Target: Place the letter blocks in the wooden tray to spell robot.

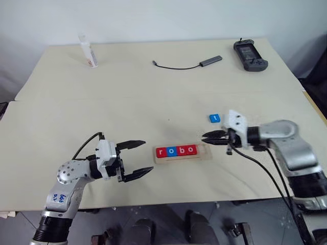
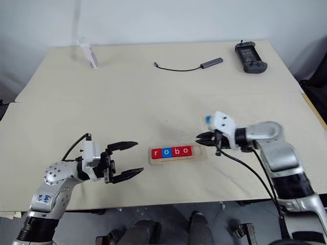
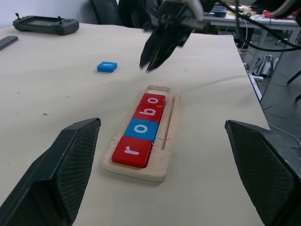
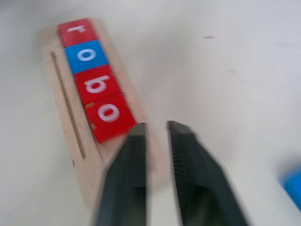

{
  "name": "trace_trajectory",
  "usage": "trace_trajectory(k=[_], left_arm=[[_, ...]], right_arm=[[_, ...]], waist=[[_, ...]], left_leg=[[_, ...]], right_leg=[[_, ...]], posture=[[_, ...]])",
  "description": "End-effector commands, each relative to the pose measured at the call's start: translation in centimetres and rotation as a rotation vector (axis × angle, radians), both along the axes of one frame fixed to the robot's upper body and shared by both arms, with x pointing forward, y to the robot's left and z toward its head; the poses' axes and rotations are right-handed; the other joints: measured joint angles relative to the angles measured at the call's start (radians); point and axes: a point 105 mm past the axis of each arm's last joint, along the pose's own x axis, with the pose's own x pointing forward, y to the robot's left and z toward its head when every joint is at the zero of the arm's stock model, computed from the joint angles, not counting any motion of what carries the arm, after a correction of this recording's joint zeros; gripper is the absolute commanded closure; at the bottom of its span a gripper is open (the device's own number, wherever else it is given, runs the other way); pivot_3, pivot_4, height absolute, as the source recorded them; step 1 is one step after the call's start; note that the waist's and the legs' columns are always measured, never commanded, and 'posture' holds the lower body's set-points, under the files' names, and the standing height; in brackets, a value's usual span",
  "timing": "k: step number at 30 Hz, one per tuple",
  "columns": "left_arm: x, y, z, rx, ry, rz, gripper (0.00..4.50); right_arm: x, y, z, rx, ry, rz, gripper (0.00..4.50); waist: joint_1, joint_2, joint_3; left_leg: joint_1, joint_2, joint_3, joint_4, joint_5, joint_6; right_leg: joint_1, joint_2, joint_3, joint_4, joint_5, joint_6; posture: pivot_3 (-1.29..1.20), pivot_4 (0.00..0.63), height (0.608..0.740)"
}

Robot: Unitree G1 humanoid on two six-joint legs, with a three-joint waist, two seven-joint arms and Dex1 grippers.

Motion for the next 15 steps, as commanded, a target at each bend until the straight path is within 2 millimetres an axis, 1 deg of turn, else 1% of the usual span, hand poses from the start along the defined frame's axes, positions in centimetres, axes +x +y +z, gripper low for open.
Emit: trace_trajectory(k=[1,2,5,8,11,13,15], left_arm=[[0.5,0.6,0.4,-0.007,-0.014,0.005,0.00],[0.7,0.7,0.4,-0.006,-0.011,0.007,0.00],[1.2,1.1,0.4,-0.014,0.010,0.019,0.00],[1.8,1.4,0.5,-0.032,0.030,0.022,0.00],[2.3,1.4,0.7,-0.037,0.035,0.023,0.00],[2.6,1.4,0.8,-0.039,0.045,0.027,0.00],[2.8,1.4,0.9,-0.038,0.048,0.031,0.00]], right_arm=[[-1.7,-2.6,1.7,0.084,-0.182,-0.118,2.50],[-2.3,-3.4,1.6,0.125,-0.191,-0.163,2.11],[-4.6,-5.5,1.4,0.215,-0.225,-0.259,1.13],[-6.6,-8.5,0.2,0.248,-0.253,-0.426,0.07],[-7.9,-10.7,-0.7,0.270,-0.289,-0.555,0.03],[-8.5,-11.4,-1.4,0.280,-0.289,-0.602,0.03],[-8.5,-11.5,-1.6,0.295,-0.294,-0.624,0.03]], waist=[[0.001,0.000,0.000],[0.003,0.000,0.000],[0.000,0.000,0.000],[-0.002,0.000,0.000],[-0.005,0.000,0.000],[-0.006,0.000,0.000],[-0.007,0.000,0.000]], left_leg=[[0.000,0.000,-0.001,0.000,0.000,0.000],[0.000,-0.001,0.000,0.000,0.000,0.000],[0.000,-0.001,0.001,0.001,0.000,0.000],[0.001,0.000,0.001,0.001,0.000,0.000],[0.002,0.000,0.003,0.001,0.000,0.000],[0.004,0.000,0.005,0.001,0.000,0.000],[0.005,0.000,0.005,0.001,0.000,0.000]], right_leg=[[0.000,0.000,-0.001,0.000,0.000,0.000],[0.000,0.000,0.000,0.000,0.000,0.000],[0.000,0.000,0.001,0.001,0.000,0.000],[0.000,0.000,0.001,0.001,0.000,0.000],[0.001,0.001,0.003,0.001,0.000,0.000],[0.001,0.001,0.005,0.001,0.000,0.000],[0.001,0.001,0.005,0.002,0.000,0.000]], posture=[[0.00,0.150,0.740],[0.00,0.150,0.740],[0.00,0.150,0.740],[0.00,0.150,0.740],[0.00,0.150,0.740],[0.00,0.150,0.740],[0.00,0.150,0.740]])
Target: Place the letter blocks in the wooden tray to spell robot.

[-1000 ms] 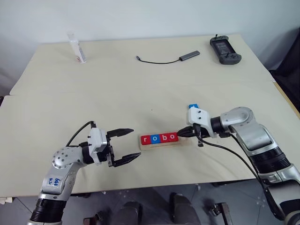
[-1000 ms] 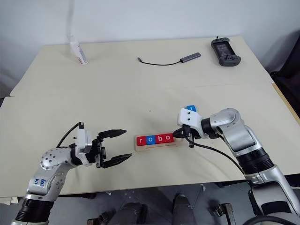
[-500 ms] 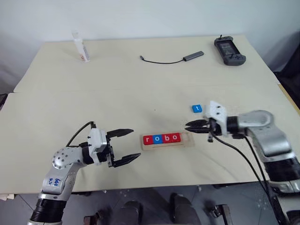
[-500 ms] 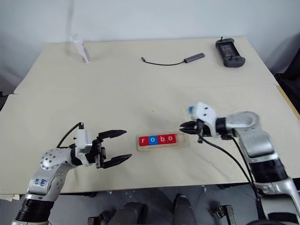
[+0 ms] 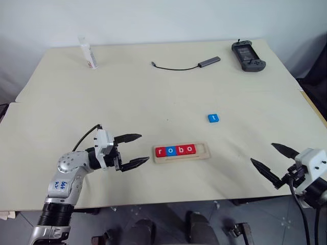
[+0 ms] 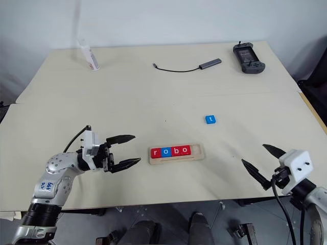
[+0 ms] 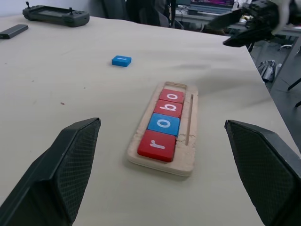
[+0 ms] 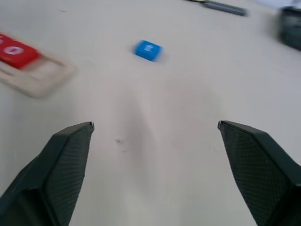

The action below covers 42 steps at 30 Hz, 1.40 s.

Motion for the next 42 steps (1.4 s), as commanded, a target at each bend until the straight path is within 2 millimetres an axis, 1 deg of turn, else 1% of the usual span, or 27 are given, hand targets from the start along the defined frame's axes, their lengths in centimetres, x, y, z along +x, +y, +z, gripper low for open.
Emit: trace_trajectory(k=[1,4,6,8,12,14,18,20,24,25,28,33,40,42], left_arm=[[0.3,0.1,0.9,-0.015,-0.020,0.002,0.00],[0.5,0.0,1.1,-0.009,-0.038,0.011,0.00],[0.5,-0.1,1.2,-0.007,-0.048,0.005,0.00],[0.4,-0.3,1.2,-0.006,-0.053,-0.003,0.00],[0.2,-0.6,1.2,-0.004,-0.065,-0.001,0.00],[0.0,-0.7,1.1,-0.005,-0.071,0.003,0.00],[-0.5,-0.8,0.8,-0.011,-0.077,0.017,0.00],[-0.6,-0.9,0.8,-0.014,-0.079,0.025,0.00],[-1.0,-1.1,0.8,-0.016,-0.085,0.033,0.00],[-1.1,-1.2,0.8,-0.016,-0.086,0.034,0.00],[-1.2,-1.4,1.1,-0.022,-0.102,0.043,0.00],[-1.3,-1.8,1.4,-0.030,-0.114,0.045,0.00],[-1.5,-1.7,1.2,-0.025,-0.112,0.053,0.00],[-1.5,-1.5,1.0,-0.023,-0.109,0.057,0.00]], right_arm=[[-0.1,-0.3,1.0,0.008,-0.068,-0.032,0.03],[0.7,0.6,1.1,0.020,-0.073,-0.004,0.03],[2.4,1.5,2.0,0.096,-0.063,0.003,0.03],[4.2,2.6,2.6,0.132,-0.006,0.020,0.03],[7.7,4.6,3.9,0.160,0.084,0.034,0.03],[9.8,5.6,4.4,0.172,0.123,0.016,0.03],[13.3,6.7,3.5,0.150,0.237,-0.078,0.03],[14.9,7.2,2.7,0.129,0.288,-0.131,0.03],[17.4,8.3,2.2,0.109,0.300,-0.182,0.03],[17.7,8.4,2.1,0.102,0.299,-0.194,0.03],[18.3,9.8,2.0,0.127,0.309,-0.178,0.03],[18.8,10.8,0.9,0.112,0.319,-0.177,0.03],[19.2,11.4,1.6,0.155,0.315,-0.214,0.03],[19.2,11.8,1.1,0.178,0.334,-0.230,0.41]], waist=[[-0.001,0.000,0.000],[-0.001,0.000,0.000],[-0.005,0.000,0.000],[-0.009,0.001,0.000],[-0.012,0.001,0.000],[-0.012,0.001,0.000],[-0.019,0.001,0.000],[-0.019,0.001,0.000],[-0.024,0.001,0.000],[-0.025,0.001,0.000],[-0.026,0.001,0.000],[-0.026,0.001,0.000],[-0.044,0.001,0.000],[-0.048,0.001,0.000]], left_leg=[[0.000,0.000,0.000,0.000,0.000,0.000],[0.000,0.000,0.000,0.000,0.000,0.000],[0.000,0.000,0.000,0.000,0.000,0.000],[0.000,0.001,0.000,0.001,0.000,0.000],[0.000,0.001,0.000,0.001,0.000,-0.001],[0.000,0.001,-0.001,0.001,0.000,-0.001],[-0.001,0.001,-0.001,0.001,0.000,-0.001],[-0.002,0.000,-0.002,0.000,0.000,0.000],[-0.003,0.000,-0.003,0.000,0.000,0.000],[-0.003,0.000,-0.002,0.000,0.000,0.000],[-0.003,0.000,-0.003,-0.001,0.000,0.000],[-0.003,0.000,-0.002,0.000,0.000,0.000],[-0.003,0.000,-0.002,0.001,0.000,0.000],[-0.003,0.000,-0.003,0.000,0.000,0.000]], right_leg=[[0.000,0.000,0.000,0.000,0.000,0.000],[0.000,0.000,0.000,0.000,0.000,0.000],[0.000,0.000,0.001,0.000,0.000,0.000],[0.000,0.000,0.001,0.001,0.000,0.000],[0.000,0.000,0.000,0.001,0.000,0.000],[-0.001,0.000,0.000,0.001,0.000,0.000],[-0.001,0.000,-0.001,0.000,0.000,0.000],[-0.001,-0.001,-0.002,0.001,0.000,0.000],[-0.002,-0.001,-0.002,0.002,0.000,-0.001],[-0.002,-0.001,-0.002,0.001,0.000,-0.001],[-0.002,-0.001,-0.002,0.001,0.000,-0.001],[-0.002,0.000,-0.002,0.002,0.000,-0.001],[-0.002,0.000,-0.002,0.003,0.000,-0.001],[-0.002,0.000,-0.002,0.003,0.000,-0.001]], posture=[[0.00,0.150,0.740],[0.00,0.150,0.740],[0.00,0.150,0.740],[0.00,0.150,0.740],[0.00,0.150,0.740],[0.00,0.150,0.740],[0.00,0.150,0.740],[0.00,0.150,0.740],[0.00,0.150,0.740],[0.00,0.150,0.740],[0.00,0.150,0.740],[0.00,0.150,0.740],[0.00,0.150,0.740],[0.00,0.150,0.740]])
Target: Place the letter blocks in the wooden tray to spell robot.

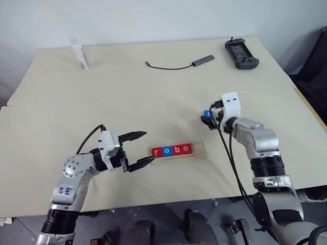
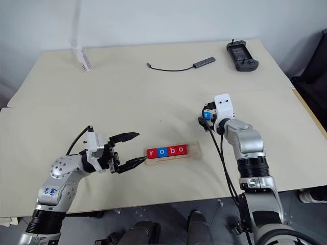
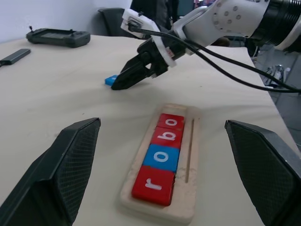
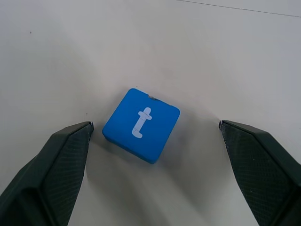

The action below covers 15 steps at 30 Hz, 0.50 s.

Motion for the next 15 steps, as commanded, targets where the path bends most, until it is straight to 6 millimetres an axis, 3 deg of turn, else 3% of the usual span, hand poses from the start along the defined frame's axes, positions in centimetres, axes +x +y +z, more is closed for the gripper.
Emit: trace_trajectory(k=[1,8,15], left_arm=[[-0.3,0.3,0.3,0.007,-0.035,0.006,0.00],[-0.3,0.3,0.0,0.005,-0.035,-0.001,0.00],[-0.1,0.3,-0.2,0.006,-0.032,-0.016,0.00]], right_arm=[[0.0,0.2,-0.1,0.026,0.006,-0.043,0.61],[-0.5,0.9,-0.4,0.022,0.007,-0.039,2.95],[-2.1,-0.4,1.0,-0.023,-0.026,-0.005,3.03]], waist=[[-0.002,0.000,0.000],[-0.003,0.000,0.000],[0.001,0.000,0.000]], left_leg=[[0.000,0.000,0.000,0.000,0.000,0.000],[0.000,0.000,0.000,0.000,0.000,0.000],[0.000,0.000,0.000,0.000,0.000,0.000]], right_leg=[[0.000,0.000,0.000,0.000,0.000,0.000],[0.000,0.000,0.000,0.000,0.000,0.000],[0.000,0.000,0.000,0.000,0.000,0.000]], posture=[[0.00,0.150,0.740],[0.00,0.150,0.740],[0.00,0.150,0.740]])
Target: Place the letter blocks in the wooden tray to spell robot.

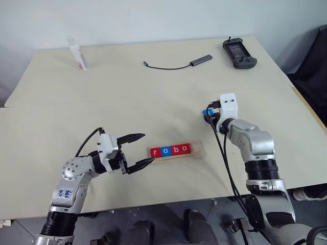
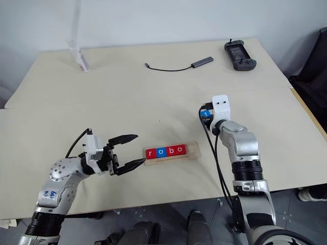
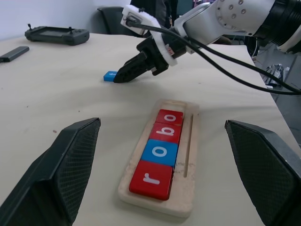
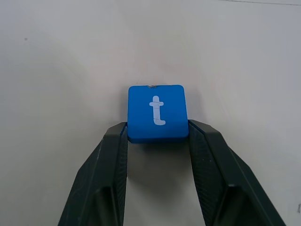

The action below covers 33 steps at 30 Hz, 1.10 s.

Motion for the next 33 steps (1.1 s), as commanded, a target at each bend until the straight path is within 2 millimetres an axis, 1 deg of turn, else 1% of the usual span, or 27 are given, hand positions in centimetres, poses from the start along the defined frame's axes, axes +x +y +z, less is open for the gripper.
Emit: trace_trajectory(k=[1,4,5,7,10,12,14,16,18,19,22,25,28,31,32,33], left_arm=[[-0.1,-0.1,0.5,0.005,-0.037,-0.018,0.00],[-0.1,-0.1,0.5,0.004,-0.033,-0.036,0.00],[0.0,-0.2,0.6,0.003,-0.034,-0.044,0.00],[0.0,-0.6,0.6,-0.001,-0.036,-0.072,0.00],[-0.2,-1.0,0.8,-0.006,-0.034,-0.113,0.00],[-0.4,-1.2,0.7,0.000,-0.025,-0.138,0.00],[-0.5,-1.2,0.6,0.007,-0.016,-0.156,0.00],[-0.5,-1.3,0.5,0.012,-0.012,-0.164,0.00],[-0.5,-1.3,0.5,0.016,-0.012,-0.169,0.00],[-0.4,-1.4,0.5,0.015,-0.013,-0.169,0.00],[-0.2,-1.5,0.6,0.015,-0.017,-0.168,0.00],[-0.1,-1.6,0.5,0.016,-0.017,-0.168,0.00],[-0.1,-1.7,0.4,0.017,-0.016,-0.174,0.00],[-0.1,-1.8,0.4,0.019,-0.017,-0.178,0.00],[-0.1,-1.7,0.3,0.020,-0.017,-0.179,0.00],[-0.1,-1.7,0.3,0.020,-0.017,-0.179,0.00]], right_arm=[[-1.5,-0.5,1.7,-0.037,-0.039,0.045,3.03],[-3.4,-1.1,2.8,-0.044,-0.060,0.064,3.03],[-4.3,-1.3,3.1,-0.034,-0.068,0.061,3.03],[-6.7,-1.4,2.8,-0.034,-0.067,0.068,3.03],[-9.8,-1.1,1.6,-0.036,-0.033,0.073,3.03],[-11.3,-1.0,0.5,-0.010,0.005,0.044,3.03],[-12.1,-0.9,-0.3,0.010,0.027,0.014,3.03],[-12.4,-0.7,-1.0,0.024,0.043,-0.007,3.03],[-12.3,-0.6,-1.6,0.035,0.055,-0.021,2.31],[-12.2,-0.7,-1.7,0.027,0.054,-0.020,2.07],[-12.1,-1.0,-1.1,0.005,0.046,0.015,1.06],[-12.1,-1.5,0.1,-0.044,0.025,0.126,0.03],[-12.2,-2.3,1.5,-0.182,-0.015,0.325,0.03],[-12.9,-2.2,2.1,-0.383,-0.083,0.670,0.03],[-13.1,-2.1,2.1,-0.411,-0.099,0.783,0.03],[-13.2,-2.3,1.9,-0.431,-0.102,0.855,0.03]], waist=[[0.005,0.000,0.000],[0.005,0.000,0.000],[0.005,0.000,0.000],[0.007,0.000,0.000],[0.014,0.000,0.000],[0.016,0.000,0.000],[0.016,0.000,0.000],[0.017,0.000,0.000],[0.022,0.000,0.000],[0.026,0.000,0.000],[0.027,0.000,0.000],[0.028,0.000,0.000],[0.029,0.000,0.000],[0.029,-0.001,0.000],[0.028,-0.001,0.000],[0.026,-0.001,0.000]], left_leg=[[0.000,0.000,-0.001,0.000,0.000,0.000],[-0.001,-0.001,-0.001,0.000,0.000,0.000],[-0.001,-0.001,-0.001,0.000,0.000,0.000],[-0.001,0.000,-0.001,-0.001,0.000,0.000],[-0.001,0.000,-0.002,-0.002,0.000,0.000],[-0.001,0.000,-0.001,-0.001,0.000,0.001],[-0.001,0.000,0.000,-0.001,0.000,0.000],[0.000,0.000,0.000,-0.001,0.000,0.000],[0.000,0.000,0.000,0.000,0.000,0.000],[0.000,0.000,0.000,0.000,0.000,0.000],[0.000,-0.001,0.000,0.000,0.000,0.000],[0.000,-0.001,0.000,0.000,0.000,0.001],[0.000,-0.002,0.000,-0.001,0.000,0.001],[0.000,-0.001,0.001,-0.002,-0.001,0.001],[0.000,0.000,0.001,-0.002,-0.001,0.001],[0.000,0.000,0.002,-0.002,-0.001,0.001]], right_leg=[[0.000,0.000,0.000,0.000,0.000,0.000],[0.000,-0.001,0.000,-0.001,0.000,0.000],[0.000,-0.001,0.000,-0.001,0.000,0.000],[0.000,0.000,0.000,-0.001,0.000,0.000],[0.000,0.000,-0.001,-0.002,0.000,0.000],[0.000,0.000,0.000,-0.002,0.000,0.000],[0.000,0.000,0.001,-0.001,0.000,0.000],[0.000,0.000,0.001,-0.001,0.000,0.000],[0.000,0.000,0.001,-0.002,0.000,0.000],[0.000,0.000,0.001,-0.002,0.000,0.000],[0.000,0.000,0.001,-0.002,0.000,0.000],[0.000,-0.001,0.001,-0.002,0.000,0.000],[0.000,-0.001,0.001,-0.004,0.000,0.000],[0.001,0.000,0.000,-0.006,0.000,0.000],[0.001,0.000,0.000,-0.007,0.000,0.000],[0.001,0.000,0.000,-0.007,0.000,0.001]], posture=[[0.00,0.150,0.740],[0.00,0.150,0.740],[0.00,0.150,0.740],[0.00,0.150,0.740],[0.00,0.150,0.740],[0.00,0.150,0.740],[0.00,0.150,0.740],[0.00,0.150,0.740],[0.00,0.150,0.740],[0.00,0.150,0.740],[0.00,0.150,0.740],[0.00,0.150,0.740],[0.00,0.150,0.740],[0.00,0.150,0.740],[0.00,0.150,0.740],[0.00,0.150,0.740]])
